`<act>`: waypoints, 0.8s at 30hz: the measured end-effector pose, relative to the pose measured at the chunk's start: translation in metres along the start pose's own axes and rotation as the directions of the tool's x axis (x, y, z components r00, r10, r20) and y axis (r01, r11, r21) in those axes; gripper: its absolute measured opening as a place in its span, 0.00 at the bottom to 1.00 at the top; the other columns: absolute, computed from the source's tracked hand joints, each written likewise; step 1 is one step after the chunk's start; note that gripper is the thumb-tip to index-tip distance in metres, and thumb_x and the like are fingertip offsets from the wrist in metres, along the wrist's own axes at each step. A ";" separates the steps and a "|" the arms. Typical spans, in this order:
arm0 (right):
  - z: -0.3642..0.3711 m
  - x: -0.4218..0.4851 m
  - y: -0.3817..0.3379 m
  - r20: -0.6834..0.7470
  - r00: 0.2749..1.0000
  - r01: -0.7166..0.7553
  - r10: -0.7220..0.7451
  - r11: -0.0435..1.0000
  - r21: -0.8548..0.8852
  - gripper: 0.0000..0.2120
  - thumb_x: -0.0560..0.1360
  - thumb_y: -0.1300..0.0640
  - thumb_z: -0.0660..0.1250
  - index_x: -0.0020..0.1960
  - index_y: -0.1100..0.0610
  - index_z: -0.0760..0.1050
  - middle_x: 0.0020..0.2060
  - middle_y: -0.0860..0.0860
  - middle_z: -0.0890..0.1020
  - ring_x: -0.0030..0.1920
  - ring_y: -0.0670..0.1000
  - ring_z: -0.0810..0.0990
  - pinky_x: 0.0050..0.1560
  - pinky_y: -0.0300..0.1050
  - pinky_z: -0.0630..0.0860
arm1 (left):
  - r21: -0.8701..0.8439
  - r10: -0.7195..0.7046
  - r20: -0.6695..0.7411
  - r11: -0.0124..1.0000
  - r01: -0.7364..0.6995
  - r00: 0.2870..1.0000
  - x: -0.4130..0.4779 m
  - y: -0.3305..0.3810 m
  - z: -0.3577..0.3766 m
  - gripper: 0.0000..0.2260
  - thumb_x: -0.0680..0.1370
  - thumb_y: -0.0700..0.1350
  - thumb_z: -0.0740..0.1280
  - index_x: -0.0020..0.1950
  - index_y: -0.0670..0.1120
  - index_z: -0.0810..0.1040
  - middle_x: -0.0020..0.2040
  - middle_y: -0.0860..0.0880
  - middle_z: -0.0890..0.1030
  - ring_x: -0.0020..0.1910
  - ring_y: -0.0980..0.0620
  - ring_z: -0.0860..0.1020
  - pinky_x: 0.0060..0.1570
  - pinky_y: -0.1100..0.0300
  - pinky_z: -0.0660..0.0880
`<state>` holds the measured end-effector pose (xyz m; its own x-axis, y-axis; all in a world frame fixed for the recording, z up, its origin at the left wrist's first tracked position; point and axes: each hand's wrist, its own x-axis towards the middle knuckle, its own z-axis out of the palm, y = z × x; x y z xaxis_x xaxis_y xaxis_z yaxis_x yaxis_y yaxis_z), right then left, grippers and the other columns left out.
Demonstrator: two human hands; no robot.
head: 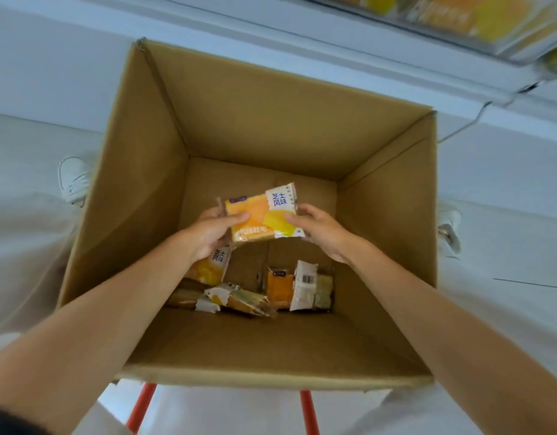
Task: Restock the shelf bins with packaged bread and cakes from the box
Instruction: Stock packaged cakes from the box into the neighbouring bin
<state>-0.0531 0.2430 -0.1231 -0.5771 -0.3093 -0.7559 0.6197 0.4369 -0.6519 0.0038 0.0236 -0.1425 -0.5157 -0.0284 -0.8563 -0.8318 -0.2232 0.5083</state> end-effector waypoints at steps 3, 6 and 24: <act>-0.010 -0.003 0.034 -0.033 0.992 -0.126 0.123 0.907 -0.402 0.29 0.78 0.59 0.68 0.75 0.52 0.63 0.72 0.53 0.70 0.69 0.53 0.71 0.60 0.44 0.71 | -0.035 0.032 -0.112 0.999 -0.036 0.993 0.001 0.002 -0.009 0.12 0.75 0.44 0.73 0.57 0.46 0.76 0.51 0.46 0.83 0.44 0.51 0.82 0.35 0.59 0.76; -0.005 0.002 0.066 -0.014 0.961 -0.190 0.275 0.627 -0.756 0.41 0.76 0.62 0.69 0.80 0.49 0.50 0.76 0.55 0.64 0.72 0.58 0.67 0.66 0.50 0.71 | -0.062 0.010 -0.128 0.998 -0.018 0.992 0.004 -0.003 -0.021 0.16 0.76 0.44 0.72 0.62 0.46 0.76 0.54 0.45 0.83 0.50 0.47 0.82 0.44 0.54 0.77; 0.021 -0.012 -0.066 -0.077 0.713 0.402 -0.697 0.496 -0.770 0.10 0.78 0.53 0.67 0.50 0.61 0.79 0.45 0.54 0.82 0.46 0.53 0.80 0.45 0.50 0.76 | -0.292 0.050 0.095 0.956 -0.020 0.994 -0.021 0.037 -0.014 0.22 0.79 0.59 0.63 0.70 0.51 0.71 0.66 0.42 0.77 0.62 0.41 0.77 0.55 0.39 0.78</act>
<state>-0.0761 0.2003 -0.0722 -0.8841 -0.4603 -0.0804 -0.3338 0.7426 -0.5806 -0.0130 0.0022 -0.1069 -0.5739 0.0534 -0.8172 -0.7248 -0.4976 0.4765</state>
